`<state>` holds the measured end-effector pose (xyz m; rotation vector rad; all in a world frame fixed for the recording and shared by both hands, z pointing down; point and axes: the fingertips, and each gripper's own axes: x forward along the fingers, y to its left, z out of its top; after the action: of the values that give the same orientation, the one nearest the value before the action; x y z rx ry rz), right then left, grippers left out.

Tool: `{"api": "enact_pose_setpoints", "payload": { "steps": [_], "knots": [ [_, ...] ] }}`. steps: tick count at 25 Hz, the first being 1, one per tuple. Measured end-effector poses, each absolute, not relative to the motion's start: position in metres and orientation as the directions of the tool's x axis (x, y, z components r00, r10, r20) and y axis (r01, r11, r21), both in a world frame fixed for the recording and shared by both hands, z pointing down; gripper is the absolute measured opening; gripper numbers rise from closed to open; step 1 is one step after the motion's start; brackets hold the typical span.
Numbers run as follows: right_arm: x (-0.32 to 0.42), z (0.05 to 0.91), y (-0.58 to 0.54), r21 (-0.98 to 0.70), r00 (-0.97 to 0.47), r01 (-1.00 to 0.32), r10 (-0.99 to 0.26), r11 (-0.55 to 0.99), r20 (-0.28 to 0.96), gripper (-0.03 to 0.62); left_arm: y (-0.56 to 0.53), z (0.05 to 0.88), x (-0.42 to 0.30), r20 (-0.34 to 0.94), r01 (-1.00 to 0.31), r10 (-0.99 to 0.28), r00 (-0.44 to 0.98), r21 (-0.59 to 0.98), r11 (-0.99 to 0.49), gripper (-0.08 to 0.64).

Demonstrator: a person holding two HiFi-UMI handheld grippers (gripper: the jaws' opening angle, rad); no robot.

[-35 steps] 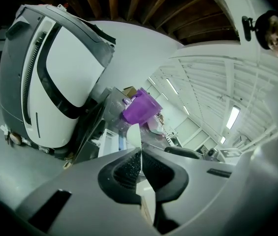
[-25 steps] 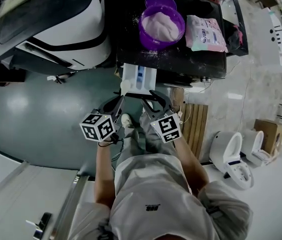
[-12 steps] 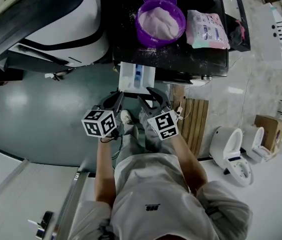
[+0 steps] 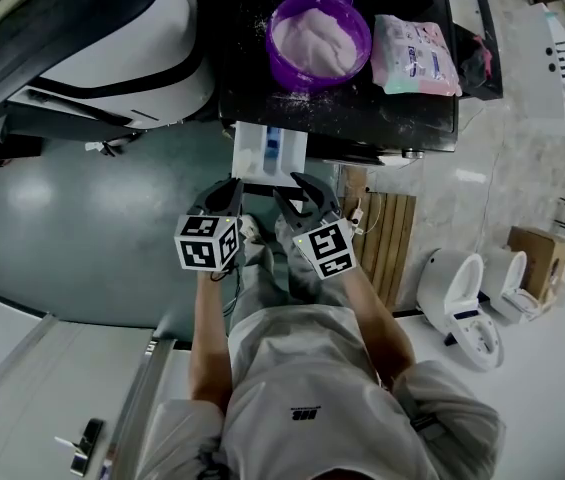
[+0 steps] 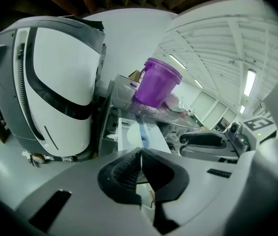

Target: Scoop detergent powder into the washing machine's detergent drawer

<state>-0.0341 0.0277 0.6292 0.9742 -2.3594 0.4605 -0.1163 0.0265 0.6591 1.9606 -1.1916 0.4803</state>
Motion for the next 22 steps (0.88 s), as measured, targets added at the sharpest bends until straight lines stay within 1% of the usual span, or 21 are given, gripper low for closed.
{"api": "enact_pose_setpoints", "payload": {
  "steps": [7,14,22],
  "knots": [
    [-0.033,0.63,0.027,-0.107,-0.597,-0.72,-0.534,0.686,0.598,0.164,0.026,0.669,-0.115,0.712,-0.906,-0.561,0.422,0.315,-0.282,0.017],
    [-0.029,0.632,0.029,-0.112,-0.598,-0.722,-0.534,0.683,0.597,0.163,0.027,0.676,-0.111,0.766,-0.923,-0.544,0.342,0.164,-0.349,0.017],
    [-0.021,0.635,0.03,-0.114,-0.59,-0.731,-0.539,0.672,0.601,0.163,0.02,0.68,-0.105,0.78,-0.912,-0.559,0.282,0.036,-0.409,0.017]
  ]
}}
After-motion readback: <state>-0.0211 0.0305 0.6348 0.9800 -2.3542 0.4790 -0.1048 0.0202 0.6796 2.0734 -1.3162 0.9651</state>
